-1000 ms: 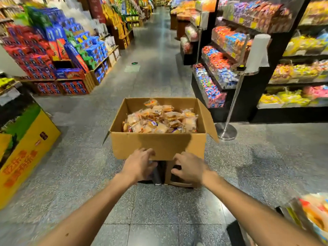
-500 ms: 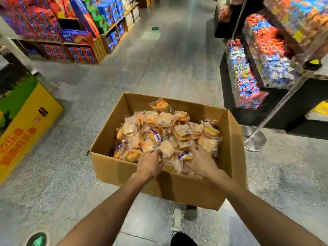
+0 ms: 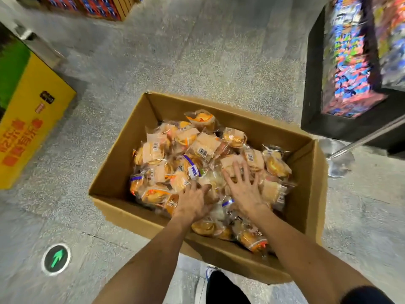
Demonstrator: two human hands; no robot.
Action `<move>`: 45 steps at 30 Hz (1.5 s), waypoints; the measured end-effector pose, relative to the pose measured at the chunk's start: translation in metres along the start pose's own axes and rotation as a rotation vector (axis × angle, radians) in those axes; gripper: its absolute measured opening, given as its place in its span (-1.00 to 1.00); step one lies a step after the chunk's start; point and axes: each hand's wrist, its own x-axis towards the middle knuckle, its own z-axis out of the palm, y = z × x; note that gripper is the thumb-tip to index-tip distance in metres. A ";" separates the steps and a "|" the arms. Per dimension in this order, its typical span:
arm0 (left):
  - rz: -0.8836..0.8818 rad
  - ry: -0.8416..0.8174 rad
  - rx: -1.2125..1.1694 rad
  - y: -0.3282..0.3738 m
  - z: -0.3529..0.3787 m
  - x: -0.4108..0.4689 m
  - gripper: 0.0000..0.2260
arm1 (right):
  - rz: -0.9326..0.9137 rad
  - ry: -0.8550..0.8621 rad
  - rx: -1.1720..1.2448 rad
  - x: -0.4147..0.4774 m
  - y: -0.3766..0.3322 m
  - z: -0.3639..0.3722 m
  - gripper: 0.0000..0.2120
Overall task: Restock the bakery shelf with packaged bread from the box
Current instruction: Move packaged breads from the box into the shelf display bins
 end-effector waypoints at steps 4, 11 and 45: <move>-0.048 0.032 0.086 0.007 0.012 0.016 -0.20 | 0.044 -0.013 0.024 0.019 0.007 0.003 0.09; -0.117 0.076 0.213 0.017 0.019 0.024 -0.13 | 0.048 -0.046 0.052 0.033 0.014 0.010 0.11; 0.366 -0.627 -1.688 -0.056 -0.102 -0.139 -0.75 | 0.338 0.488 2.378 -0.219 -0.118 -0.055 -0.64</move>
